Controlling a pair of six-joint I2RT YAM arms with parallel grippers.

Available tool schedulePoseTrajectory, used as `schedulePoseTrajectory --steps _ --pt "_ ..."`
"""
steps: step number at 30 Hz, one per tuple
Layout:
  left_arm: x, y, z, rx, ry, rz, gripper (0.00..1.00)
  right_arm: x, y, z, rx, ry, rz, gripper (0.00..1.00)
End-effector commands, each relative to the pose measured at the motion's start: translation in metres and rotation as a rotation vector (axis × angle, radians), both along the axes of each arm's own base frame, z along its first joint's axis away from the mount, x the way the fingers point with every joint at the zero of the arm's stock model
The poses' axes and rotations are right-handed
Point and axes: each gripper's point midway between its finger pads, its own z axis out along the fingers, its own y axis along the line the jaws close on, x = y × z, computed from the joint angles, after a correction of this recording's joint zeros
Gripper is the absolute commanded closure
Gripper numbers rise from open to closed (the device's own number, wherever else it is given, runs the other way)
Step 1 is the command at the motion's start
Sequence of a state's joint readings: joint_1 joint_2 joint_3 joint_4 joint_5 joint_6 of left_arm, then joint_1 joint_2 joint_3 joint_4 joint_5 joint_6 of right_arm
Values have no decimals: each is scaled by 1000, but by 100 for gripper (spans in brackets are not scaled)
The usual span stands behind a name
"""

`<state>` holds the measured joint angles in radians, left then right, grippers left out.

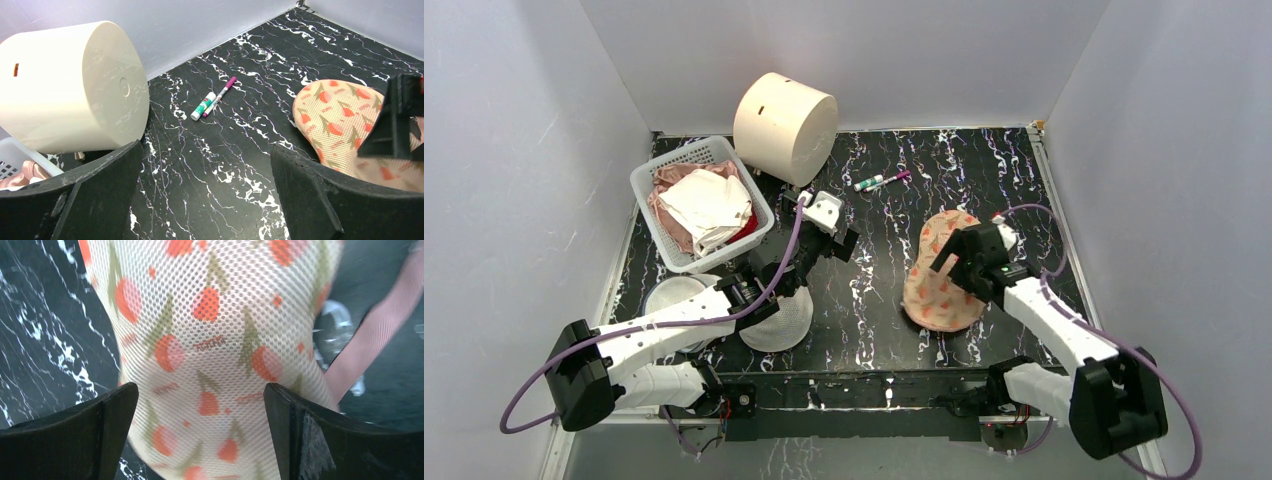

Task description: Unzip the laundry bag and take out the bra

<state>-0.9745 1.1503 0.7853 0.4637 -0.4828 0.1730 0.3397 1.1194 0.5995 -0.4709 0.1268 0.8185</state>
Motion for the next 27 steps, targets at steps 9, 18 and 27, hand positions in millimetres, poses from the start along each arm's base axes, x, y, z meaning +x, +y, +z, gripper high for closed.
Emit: schedulePoseTrajectory --steps 9,18,27 --pt "1 -6 14 -41 -7 -12 2 37 -22 63 -69 -136 32 2" --pt "3 -9 9 -34 6 -14 2 84 -49 57 -243 -128 -55 2" --pt "2 -13 5 -34 23 -29 2 124 11 23 -51 -79 95 2"
